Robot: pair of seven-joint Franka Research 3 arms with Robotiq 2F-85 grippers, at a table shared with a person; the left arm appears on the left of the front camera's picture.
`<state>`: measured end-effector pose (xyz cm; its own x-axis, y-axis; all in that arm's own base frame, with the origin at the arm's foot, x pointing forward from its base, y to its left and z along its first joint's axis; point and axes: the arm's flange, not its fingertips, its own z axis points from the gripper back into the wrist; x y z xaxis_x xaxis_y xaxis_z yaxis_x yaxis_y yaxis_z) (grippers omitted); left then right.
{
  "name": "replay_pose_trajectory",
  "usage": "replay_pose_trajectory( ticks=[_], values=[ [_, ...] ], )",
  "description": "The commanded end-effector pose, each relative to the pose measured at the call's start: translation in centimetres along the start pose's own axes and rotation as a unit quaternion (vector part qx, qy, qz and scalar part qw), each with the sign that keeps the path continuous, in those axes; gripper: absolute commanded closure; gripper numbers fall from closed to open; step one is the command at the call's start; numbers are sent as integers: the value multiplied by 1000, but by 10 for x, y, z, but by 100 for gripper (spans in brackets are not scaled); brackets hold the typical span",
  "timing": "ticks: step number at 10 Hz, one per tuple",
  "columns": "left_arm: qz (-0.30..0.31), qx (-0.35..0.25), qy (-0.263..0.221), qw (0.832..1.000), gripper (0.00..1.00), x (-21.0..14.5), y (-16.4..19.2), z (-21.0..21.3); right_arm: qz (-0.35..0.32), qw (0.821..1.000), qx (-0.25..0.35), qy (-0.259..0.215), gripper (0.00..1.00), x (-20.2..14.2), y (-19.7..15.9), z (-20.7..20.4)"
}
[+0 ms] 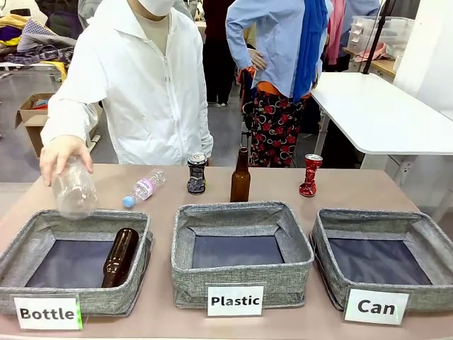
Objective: Sort the can waste into the basket.
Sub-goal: Pick up the can waste from the table and place it in the right Fabric basket.
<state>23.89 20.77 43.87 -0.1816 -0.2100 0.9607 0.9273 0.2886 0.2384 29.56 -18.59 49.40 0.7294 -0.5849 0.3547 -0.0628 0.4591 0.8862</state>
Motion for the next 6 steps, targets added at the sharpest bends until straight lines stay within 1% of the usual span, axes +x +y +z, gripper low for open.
replay_pose_trajectory(
  ticks=[1, 3, 6],
  values=[
    [-27, -21, -35, 999, 0, -18, 10, 1, 12, 1000, 13, -8, 0, 3, 0, -2],
    [-25, -13, -39, 999, 0, -18, 10, -3, 12, 1000, 13, -8, 0, 3, 0, -2],
    [-19, -19, -38, 999, 0, -19, 20, -9, 12, 1000, 13, -8, 0, 3, 0, -2]
  ],
)
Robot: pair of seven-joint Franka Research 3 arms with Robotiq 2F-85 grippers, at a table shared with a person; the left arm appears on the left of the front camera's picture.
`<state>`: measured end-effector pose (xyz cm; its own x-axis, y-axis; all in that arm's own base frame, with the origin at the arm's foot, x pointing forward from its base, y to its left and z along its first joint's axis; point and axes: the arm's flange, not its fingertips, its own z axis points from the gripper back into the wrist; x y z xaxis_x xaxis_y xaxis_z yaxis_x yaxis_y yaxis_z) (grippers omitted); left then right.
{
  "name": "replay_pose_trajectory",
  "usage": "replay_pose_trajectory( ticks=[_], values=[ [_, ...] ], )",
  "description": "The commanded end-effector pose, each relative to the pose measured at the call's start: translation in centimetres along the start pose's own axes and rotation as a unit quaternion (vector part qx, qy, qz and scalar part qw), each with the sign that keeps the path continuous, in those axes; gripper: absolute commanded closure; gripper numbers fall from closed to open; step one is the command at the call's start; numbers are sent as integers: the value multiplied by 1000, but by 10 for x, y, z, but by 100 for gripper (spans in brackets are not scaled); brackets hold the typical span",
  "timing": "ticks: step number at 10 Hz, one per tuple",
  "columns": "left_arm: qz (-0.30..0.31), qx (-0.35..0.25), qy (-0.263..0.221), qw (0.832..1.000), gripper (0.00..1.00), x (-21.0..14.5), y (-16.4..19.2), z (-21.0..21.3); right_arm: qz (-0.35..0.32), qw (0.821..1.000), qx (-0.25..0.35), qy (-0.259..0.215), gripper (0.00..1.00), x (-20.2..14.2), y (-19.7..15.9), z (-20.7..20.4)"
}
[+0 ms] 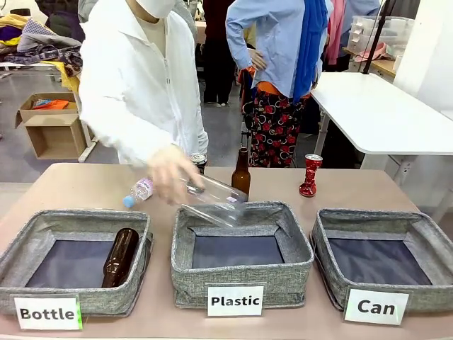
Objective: Sort the can waste into the basket.
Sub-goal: Pick up the can waste from the table and place it in the right Fabric basket.
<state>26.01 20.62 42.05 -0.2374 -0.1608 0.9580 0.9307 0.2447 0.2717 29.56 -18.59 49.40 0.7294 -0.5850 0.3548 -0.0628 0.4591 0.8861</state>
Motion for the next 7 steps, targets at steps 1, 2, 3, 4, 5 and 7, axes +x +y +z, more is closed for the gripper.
replay_pose_trajectory(
  ticks=[1, 2, 3, 4, 5, 7],
  values=[
    [2, -4, -6, 1000, 0, 0, 10, -1, 12, 1000, 13, -8, 0, 3, 0, -2],
    [3, -7, -7, 1000, 0, 2, 16, -5, 12, 1000, 13, -8, 0, 3, 0, -2],
    [7, -9, 2, 1000, 0, 5, 19, -13, 12, 1000, 13, -8, 0, 3, 0, -2],
    [8, -13, 5, 1000, 0, 9, 23, -22, 12, 1000, 13, -8, 0, 3, 0, -2],
    [8, -20, 10, 1000, 0, 14, 29, -34, 12, 1000, 13, -8, 0, 3, 0, -2],
    [18, -18, 6, 1000, 0, 23, 49, -66, 12, 1000, 13, -8, 0, 3, 0, -2]
  ],
)
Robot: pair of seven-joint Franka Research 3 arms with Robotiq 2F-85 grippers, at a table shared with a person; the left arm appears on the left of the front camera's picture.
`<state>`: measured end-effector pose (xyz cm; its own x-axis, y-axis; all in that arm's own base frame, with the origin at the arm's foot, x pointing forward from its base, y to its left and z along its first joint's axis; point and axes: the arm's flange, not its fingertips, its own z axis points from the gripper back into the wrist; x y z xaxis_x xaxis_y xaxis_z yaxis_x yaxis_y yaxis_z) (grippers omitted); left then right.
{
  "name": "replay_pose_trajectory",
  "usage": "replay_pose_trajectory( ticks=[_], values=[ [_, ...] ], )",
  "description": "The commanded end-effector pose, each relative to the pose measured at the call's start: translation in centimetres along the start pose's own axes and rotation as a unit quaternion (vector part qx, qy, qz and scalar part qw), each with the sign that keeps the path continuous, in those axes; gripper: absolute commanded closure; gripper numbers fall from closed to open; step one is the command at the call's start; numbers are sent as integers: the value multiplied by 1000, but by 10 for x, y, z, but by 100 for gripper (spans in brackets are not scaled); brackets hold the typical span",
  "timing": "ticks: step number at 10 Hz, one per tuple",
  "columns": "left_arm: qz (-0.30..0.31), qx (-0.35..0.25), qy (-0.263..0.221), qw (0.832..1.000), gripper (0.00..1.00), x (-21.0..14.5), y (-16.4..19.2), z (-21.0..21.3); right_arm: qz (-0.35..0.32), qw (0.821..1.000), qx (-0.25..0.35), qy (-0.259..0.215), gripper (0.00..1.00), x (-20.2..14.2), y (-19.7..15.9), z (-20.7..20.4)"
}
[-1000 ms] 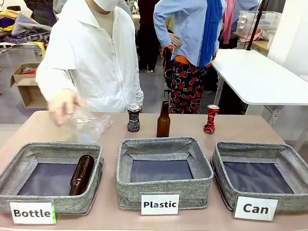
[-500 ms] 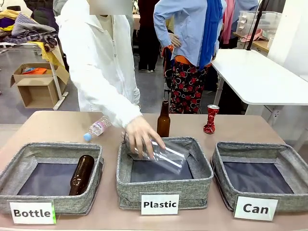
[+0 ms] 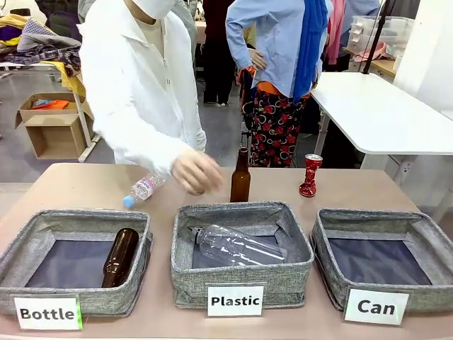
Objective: Sort the can waste into the basket.
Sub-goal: Pick up the can waste from the table and place it in the right Fabric basket.
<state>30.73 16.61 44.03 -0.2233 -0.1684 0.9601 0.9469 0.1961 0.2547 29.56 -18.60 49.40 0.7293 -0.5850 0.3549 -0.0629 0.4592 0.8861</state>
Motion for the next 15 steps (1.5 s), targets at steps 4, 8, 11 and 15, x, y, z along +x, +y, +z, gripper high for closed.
replay_pose_trajectory(
  ticks=[4, 8, 11, 15],
  values=[
    [29, -38, 48, 998, 0, 23, 85, -120, 12, 1000, 13, -8, 0, 3, 0, -2],
    [73, -108, 117, 985, 0, -23, 185, -238, 12, 1000, 13, -8, 0, 3, 0, -2],
    [96, -149, 153, 972, 0, -71, 225, -299, 12, 1000, 13, -8, 0, 3, 0, -2],
    [103, -170, 159, 967, 0, -103, 224, -330, 12, 1000, 13, -8, 0, 3, 0, -2]
  ],
)
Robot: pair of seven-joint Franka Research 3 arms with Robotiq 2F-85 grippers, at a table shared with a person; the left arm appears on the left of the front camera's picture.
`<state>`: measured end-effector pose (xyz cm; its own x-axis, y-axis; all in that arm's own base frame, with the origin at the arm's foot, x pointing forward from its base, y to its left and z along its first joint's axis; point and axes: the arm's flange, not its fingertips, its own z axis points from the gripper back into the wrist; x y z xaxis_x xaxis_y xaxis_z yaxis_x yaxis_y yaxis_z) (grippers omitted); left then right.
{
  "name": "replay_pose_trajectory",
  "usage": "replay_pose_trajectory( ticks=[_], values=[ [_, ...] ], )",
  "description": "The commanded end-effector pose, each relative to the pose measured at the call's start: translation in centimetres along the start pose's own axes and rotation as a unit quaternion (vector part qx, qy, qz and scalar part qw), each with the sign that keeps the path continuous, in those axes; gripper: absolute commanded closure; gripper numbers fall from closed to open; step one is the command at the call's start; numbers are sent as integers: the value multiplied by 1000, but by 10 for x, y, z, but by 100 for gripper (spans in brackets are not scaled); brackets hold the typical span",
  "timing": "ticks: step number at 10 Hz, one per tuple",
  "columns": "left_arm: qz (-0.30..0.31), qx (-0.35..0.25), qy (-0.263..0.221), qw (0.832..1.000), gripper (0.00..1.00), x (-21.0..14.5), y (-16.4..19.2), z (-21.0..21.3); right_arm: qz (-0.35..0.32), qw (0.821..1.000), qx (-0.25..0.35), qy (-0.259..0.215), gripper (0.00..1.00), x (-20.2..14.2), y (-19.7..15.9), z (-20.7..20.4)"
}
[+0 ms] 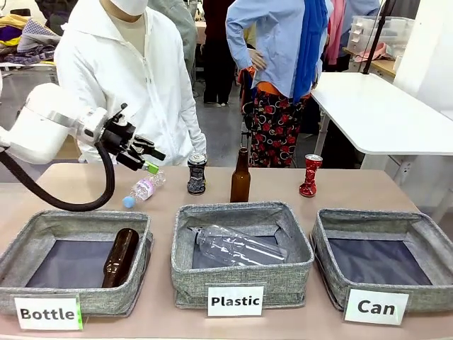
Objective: Sort the can waste into the basket.
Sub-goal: Pick up the can waste from the table and place it in the right Fabric basket.
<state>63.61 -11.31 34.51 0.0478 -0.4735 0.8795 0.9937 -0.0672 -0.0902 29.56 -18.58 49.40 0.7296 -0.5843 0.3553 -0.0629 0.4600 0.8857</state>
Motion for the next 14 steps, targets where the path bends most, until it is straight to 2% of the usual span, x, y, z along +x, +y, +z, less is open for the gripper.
replay_pose_trajectory(
  ticks=[1, 2, 3, 5, 7, 9, 14],
  values=[
    [-20, 13, -7, 1000, 0, 2, -20, 24, 12, 1000, 13, -8, 0, 3, 0, -2],
    [0, 0, 0, 1000, 0, 0, 0, 0, 12, 1000, 13, -8, 0, 3, 0, -2],
    [1, 12, 3, 1000, 0, -3, 10, -12, 12, 1000, 13, -8, 0, 3, 0, -2],
    [11, 16, -10, 1000, 0, -9, 27, -25, 12, 1000, 13, -8, 0, 3, 0, -2],
    [17, 54, -2, 998, 0, -16, 35, -40, 12, 1000, 13, -8, 0, 3, 0, -2],
    [23, 36, -10, 999, 0, -22, 49, -56, 12, 1000, 13, -8, 0, 3, 0, -2],
    [18, 48, -29, 998, 0, -18, 67, -88, 12, 1000, 13, -8, 0, 3, 0, -2]
  ],
)
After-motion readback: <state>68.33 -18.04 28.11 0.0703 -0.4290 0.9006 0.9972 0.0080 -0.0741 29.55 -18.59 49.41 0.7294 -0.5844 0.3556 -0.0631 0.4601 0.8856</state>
